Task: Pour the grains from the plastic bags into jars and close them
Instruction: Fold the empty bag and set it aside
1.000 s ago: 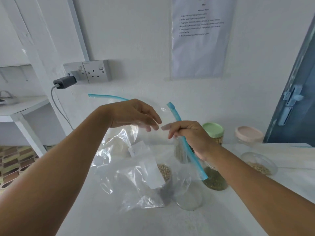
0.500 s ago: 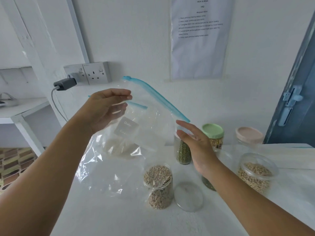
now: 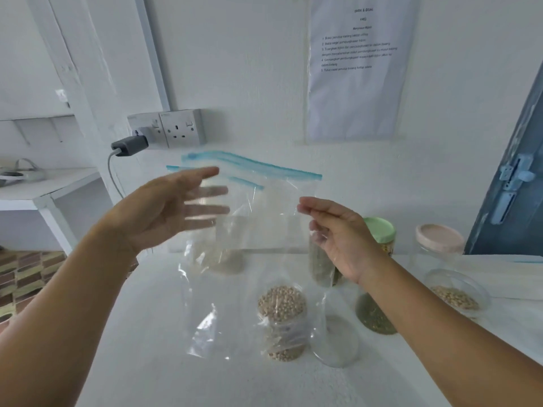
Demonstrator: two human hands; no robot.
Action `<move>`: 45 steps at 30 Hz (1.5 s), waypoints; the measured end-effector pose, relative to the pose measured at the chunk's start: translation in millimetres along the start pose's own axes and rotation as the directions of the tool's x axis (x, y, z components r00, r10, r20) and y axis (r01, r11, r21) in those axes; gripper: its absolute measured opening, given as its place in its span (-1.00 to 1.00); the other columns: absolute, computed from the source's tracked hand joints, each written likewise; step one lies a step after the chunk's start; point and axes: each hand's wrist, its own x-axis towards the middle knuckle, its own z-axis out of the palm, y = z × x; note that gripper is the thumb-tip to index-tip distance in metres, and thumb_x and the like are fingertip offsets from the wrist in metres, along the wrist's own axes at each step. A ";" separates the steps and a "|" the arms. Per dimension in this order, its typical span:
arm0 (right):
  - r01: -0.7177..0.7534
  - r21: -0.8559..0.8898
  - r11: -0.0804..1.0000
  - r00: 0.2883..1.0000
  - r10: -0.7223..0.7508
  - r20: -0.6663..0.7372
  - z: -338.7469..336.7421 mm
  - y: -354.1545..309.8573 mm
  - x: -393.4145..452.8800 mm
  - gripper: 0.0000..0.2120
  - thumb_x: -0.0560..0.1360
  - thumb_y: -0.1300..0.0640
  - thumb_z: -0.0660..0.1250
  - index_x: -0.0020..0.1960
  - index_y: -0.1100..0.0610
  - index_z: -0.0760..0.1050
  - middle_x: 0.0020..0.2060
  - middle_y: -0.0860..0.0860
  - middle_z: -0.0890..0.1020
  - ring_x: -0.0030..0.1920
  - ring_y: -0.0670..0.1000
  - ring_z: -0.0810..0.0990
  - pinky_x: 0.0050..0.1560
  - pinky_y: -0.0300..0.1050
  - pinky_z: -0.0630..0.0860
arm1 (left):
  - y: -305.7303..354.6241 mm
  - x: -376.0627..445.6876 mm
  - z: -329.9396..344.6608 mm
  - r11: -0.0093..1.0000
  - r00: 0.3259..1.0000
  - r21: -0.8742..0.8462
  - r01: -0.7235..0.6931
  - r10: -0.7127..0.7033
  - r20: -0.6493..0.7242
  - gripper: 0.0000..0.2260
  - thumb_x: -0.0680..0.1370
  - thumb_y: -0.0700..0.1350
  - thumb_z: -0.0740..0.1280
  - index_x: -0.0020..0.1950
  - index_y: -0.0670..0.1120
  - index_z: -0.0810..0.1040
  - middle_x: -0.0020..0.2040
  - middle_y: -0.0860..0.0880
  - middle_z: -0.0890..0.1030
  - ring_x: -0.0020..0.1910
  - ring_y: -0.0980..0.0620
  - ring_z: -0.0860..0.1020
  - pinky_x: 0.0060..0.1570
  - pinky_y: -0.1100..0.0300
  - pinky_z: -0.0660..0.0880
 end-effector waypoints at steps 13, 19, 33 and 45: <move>-0.082 -0.219 0.972 0.986 0.047 -0.159 -42.9 -31.4 -14.8 -0.69 0.61 0.39 0.30 0.14 0.10 0.73 -0.20 0.02 0.65 -0.34 -0.05 0.51 -0.22 -0.14 0.66 | -29.5 15.8 40.2 0.996 0.995 -0.075 0.038 -0.045 -0.091 -0.72 0.66 -0.34 0.23 0.25 -0.11 0.65 0.22 -0.06 0.71 0.11 -0.19 0.72 -0.13 0.12 0.68; -0.058 -0.301 0.952 0.949 -0.041 -0.312 -88.7 -52.3 -54.6 -0.70 0.61 0.35 0.31 0.10 0.04 0.74 -0.13 -0.05 0.73 -0.39 -0.11 0.53 -0.20 -0.16 0.65 | -48.2 23.9 100.3 0.995 0.999 -0.081 0.050 -0.050 0.007 -0.75 0.65 -0.37 0.25 0.24 -0.22 0.64 0.21 -0.13 0.71 0.07 -0.16 0.73 -0.03 0.10 0.69; -0.147 -0.231 0.962 0.890 0.027 -0.456 -297.5 -162.3 -163.3 -0.79 0.61 0.34 0.37 0.10 0.10 0.71 0.10 0.04 0.75 -0.17 -0.06 0.64 -0.24 -0.11 0.69 | -91.7 62.7 358.3 0.987 0.991 -0.110 0.120 -0.113 0.068 -0.78 0.60 -0.39 0.34 0.22 -0.23 0.64 0.15 -0.12 0.73 -0.03 -0.01 0.75 -0.08 0.23 0.67; -0.334 -0.243 0.911 0.830 0.163 -0.533 -441.7 -189.1 -196.5 -0.80 0.58 0.37 0.39 0.13 0.19 0.71 -0.04 0.13 0.63 -0.35 -0.03 0.46 -0.22 -0.09 0.69 | -159.0 111.8 496.6 0.950 0.951 -0.080 0.303 -0.296 0.088 -0.76 0.60 -0.43 0.34 0.23 -0.25 0.61 0.11 -0.15 0.71 -0.17 0.02 0.73 -0.19 0.23 0.67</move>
